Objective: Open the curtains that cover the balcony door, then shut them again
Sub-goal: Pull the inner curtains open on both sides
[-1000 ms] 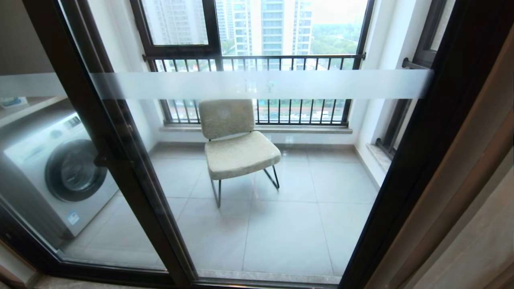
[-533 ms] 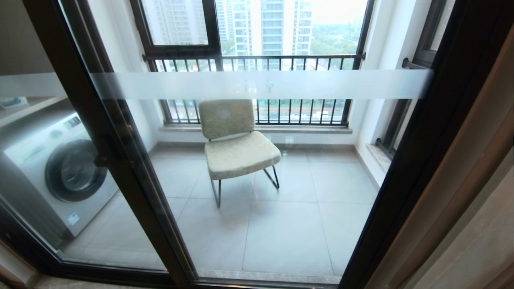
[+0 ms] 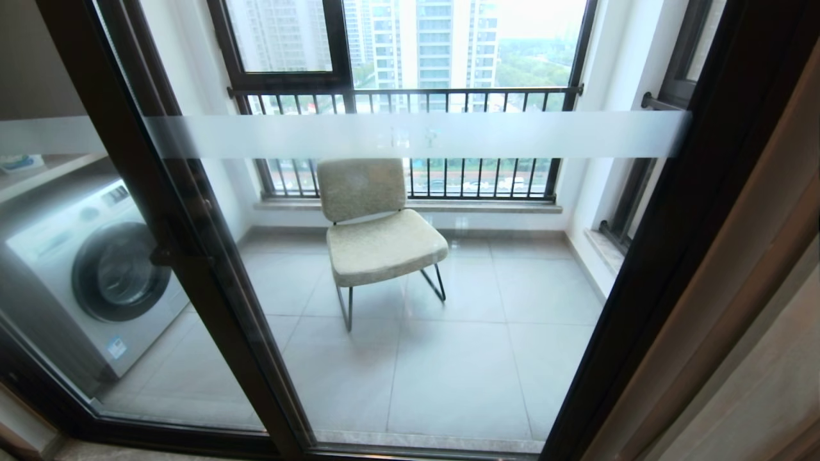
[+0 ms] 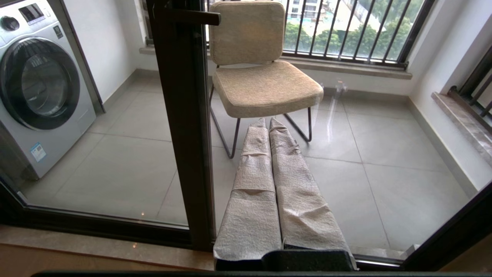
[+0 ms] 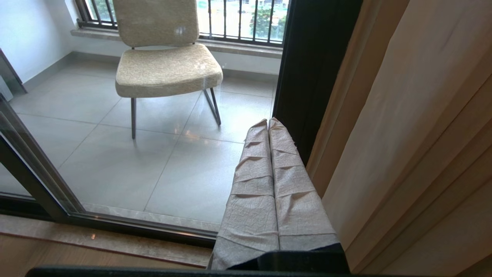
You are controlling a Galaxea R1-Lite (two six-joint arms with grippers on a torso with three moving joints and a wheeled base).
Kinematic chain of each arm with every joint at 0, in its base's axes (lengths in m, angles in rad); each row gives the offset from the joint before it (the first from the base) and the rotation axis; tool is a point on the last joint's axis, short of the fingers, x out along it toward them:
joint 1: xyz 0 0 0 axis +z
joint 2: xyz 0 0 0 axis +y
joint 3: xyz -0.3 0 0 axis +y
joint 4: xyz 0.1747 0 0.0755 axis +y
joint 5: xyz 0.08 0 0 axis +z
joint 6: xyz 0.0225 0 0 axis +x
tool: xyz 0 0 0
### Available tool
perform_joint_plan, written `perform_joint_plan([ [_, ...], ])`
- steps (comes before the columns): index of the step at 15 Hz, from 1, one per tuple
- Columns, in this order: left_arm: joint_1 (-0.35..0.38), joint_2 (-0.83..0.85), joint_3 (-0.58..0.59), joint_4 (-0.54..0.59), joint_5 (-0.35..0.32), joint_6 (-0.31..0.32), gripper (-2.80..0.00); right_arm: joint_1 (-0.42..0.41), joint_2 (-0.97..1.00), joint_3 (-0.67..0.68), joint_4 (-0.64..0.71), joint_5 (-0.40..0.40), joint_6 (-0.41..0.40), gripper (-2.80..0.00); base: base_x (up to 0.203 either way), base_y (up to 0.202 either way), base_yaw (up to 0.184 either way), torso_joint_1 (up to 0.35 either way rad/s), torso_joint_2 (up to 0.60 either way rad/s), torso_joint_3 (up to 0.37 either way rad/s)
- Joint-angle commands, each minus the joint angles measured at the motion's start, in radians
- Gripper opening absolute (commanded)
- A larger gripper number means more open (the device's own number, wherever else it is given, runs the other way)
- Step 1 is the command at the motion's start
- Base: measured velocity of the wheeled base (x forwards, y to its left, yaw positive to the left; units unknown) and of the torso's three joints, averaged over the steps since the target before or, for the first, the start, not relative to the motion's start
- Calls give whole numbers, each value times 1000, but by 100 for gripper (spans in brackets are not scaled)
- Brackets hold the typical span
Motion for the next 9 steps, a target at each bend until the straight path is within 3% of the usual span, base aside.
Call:
perform_joint_plan([
  [1, 0, 1, 0, -1, 0, -1, -280, 1, -1, 1, 0, 1, 1, -280, 0, 0, 0, 0, 0, 0],
  [9, 0, 1, 0, -1, 0, -1, -280, 1, -1, 1, 0, 1, -1, -280, 0, 0, 0, 0, 0, 0],
])
